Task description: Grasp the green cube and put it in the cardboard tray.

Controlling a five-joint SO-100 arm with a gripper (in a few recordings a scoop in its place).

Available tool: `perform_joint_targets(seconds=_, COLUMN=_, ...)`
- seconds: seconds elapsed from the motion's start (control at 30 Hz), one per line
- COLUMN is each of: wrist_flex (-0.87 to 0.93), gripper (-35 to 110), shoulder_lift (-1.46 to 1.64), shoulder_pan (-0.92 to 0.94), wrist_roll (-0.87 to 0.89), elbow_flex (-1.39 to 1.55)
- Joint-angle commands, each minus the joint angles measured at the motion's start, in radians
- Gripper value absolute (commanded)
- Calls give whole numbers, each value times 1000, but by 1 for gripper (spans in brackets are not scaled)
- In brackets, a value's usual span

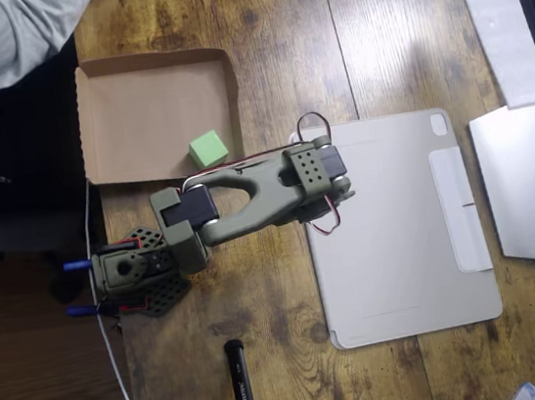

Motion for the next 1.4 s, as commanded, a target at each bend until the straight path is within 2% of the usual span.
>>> perform_joint_targets(seconds=0.0, wrist_flex=5, gripper=1, shoulder_lift=94, shoulder_pan=37, wrist_roll=15, elbow_flex=3)
perform_joint_targets(seconds=0.4, wrist_flex=-2, gripper=1, shoulder_lift=55, shoulder_pan=55, wrist_roll=86, elbow_flex=11)
perform_joint_targets(seconds=1.37, wrist_flex=-3, gripper=1, shoulder_lift=23, shoulder_pan=9, wrist_roll=84, elbow_flex=12)
